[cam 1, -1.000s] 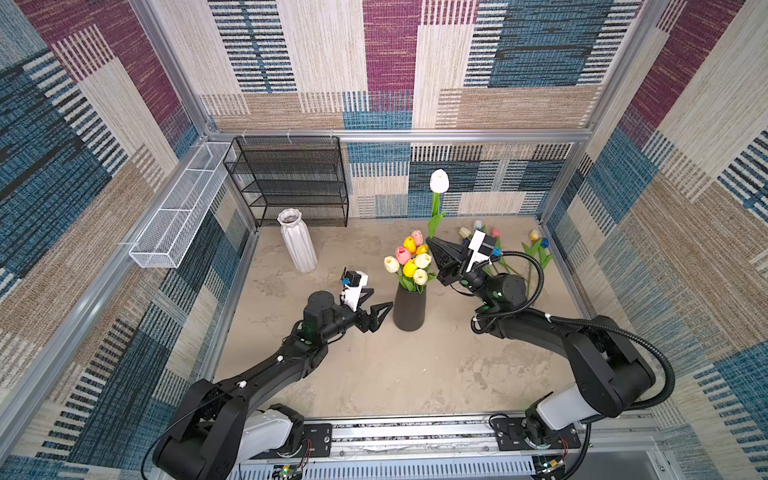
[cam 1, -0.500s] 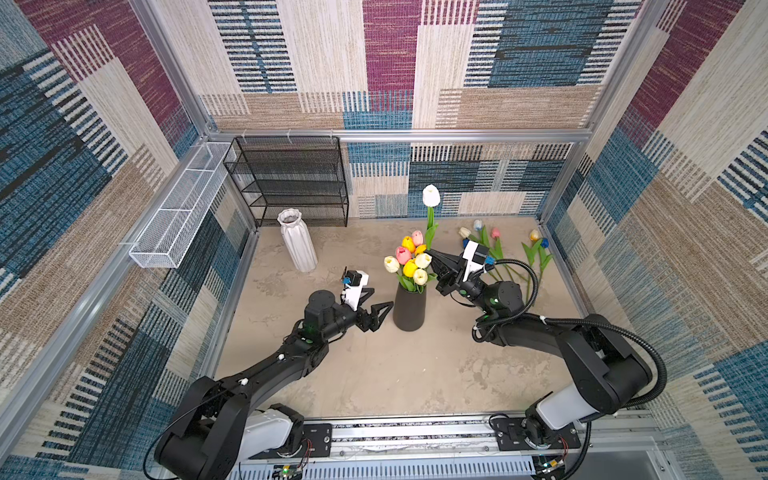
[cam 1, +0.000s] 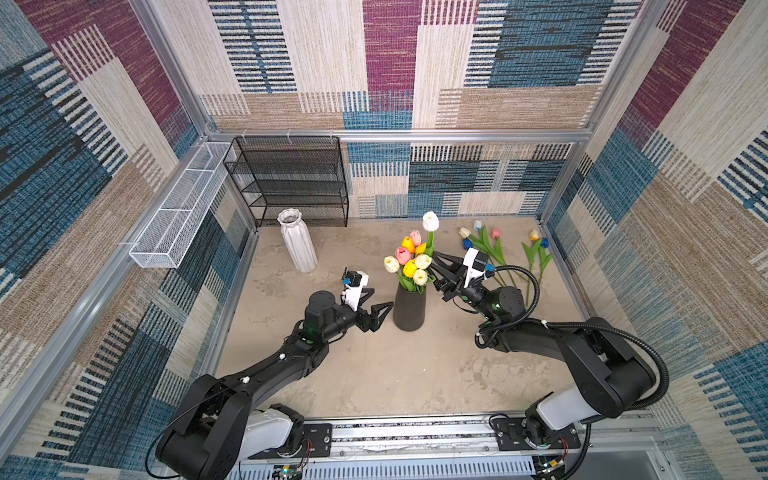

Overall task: Arrange the flowers into the vase
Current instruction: 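Lower the white tulip stem into the vase with the right gripper, then open the right gripper to release the white tulip, then move the right gripper back over the loose tulips while the left gripper approaches the vase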

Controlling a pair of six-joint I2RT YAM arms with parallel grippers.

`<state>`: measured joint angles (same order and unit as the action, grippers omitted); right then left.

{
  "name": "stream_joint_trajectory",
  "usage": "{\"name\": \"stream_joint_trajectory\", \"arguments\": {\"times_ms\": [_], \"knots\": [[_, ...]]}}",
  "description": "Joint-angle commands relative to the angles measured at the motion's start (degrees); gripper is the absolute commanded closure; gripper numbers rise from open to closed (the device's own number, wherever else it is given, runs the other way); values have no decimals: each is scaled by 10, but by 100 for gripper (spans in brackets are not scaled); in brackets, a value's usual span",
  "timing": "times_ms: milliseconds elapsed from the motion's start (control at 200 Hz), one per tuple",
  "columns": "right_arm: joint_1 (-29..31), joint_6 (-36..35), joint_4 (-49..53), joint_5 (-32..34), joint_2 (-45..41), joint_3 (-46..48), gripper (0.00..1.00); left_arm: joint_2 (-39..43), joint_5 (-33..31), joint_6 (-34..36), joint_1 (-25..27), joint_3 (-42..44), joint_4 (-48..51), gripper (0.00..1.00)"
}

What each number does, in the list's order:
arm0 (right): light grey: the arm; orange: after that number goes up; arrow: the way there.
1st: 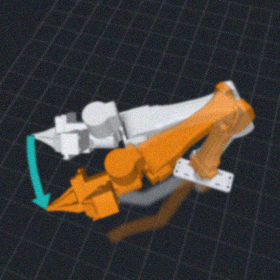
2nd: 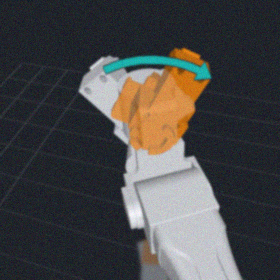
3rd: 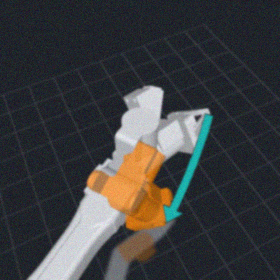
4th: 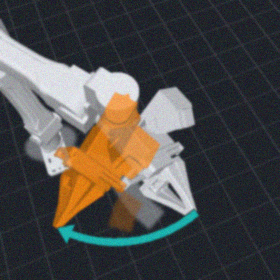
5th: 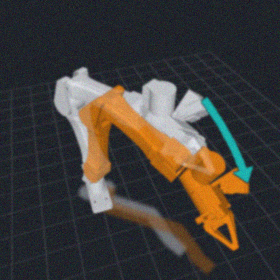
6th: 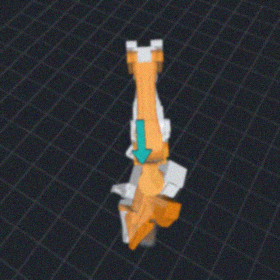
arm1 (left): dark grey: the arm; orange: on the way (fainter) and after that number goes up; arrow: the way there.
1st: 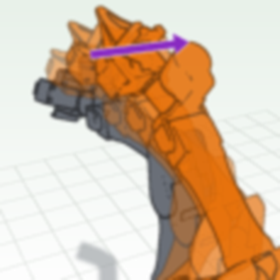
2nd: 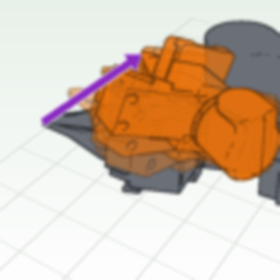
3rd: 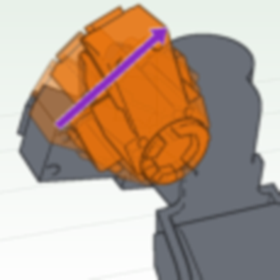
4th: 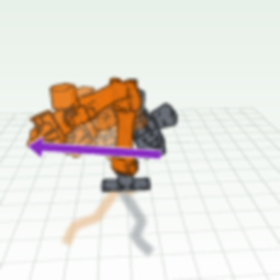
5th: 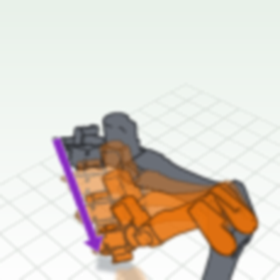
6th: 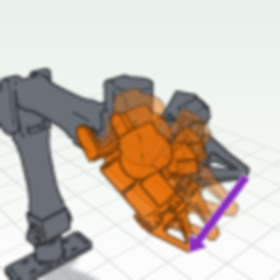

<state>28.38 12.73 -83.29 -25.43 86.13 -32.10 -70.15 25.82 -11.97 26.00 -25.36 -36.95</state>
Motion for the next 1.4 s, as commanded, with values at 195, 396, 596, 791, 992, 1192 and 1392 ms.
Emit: {"name": "stream_joint_trajectory", "arguments": {"times_ms": [195,396,596,791,992,1192,1392], "knots": [[1,-51,8,26,-75,8,54,-1,5,1,0,4,-30,14],[1,-62,122,98,-165,22,47,21,5,-2,0,7,-27,14],[-28,-29,354,212,-251,-24,40,104,22,1,0,16,-43,9],[-131,12,645,199,-229,-133,41,177,31,52,0,-3,36,6],[-268,7,835,161,-121,-220,49,197,68,102,3,4,61,4],[-339,-1,908,161,-11,-289,56,164,68,96,7,19,46,4],[-382,-23,937,155,67,-339,68,123,45,79,8,44,-9,5]]}}
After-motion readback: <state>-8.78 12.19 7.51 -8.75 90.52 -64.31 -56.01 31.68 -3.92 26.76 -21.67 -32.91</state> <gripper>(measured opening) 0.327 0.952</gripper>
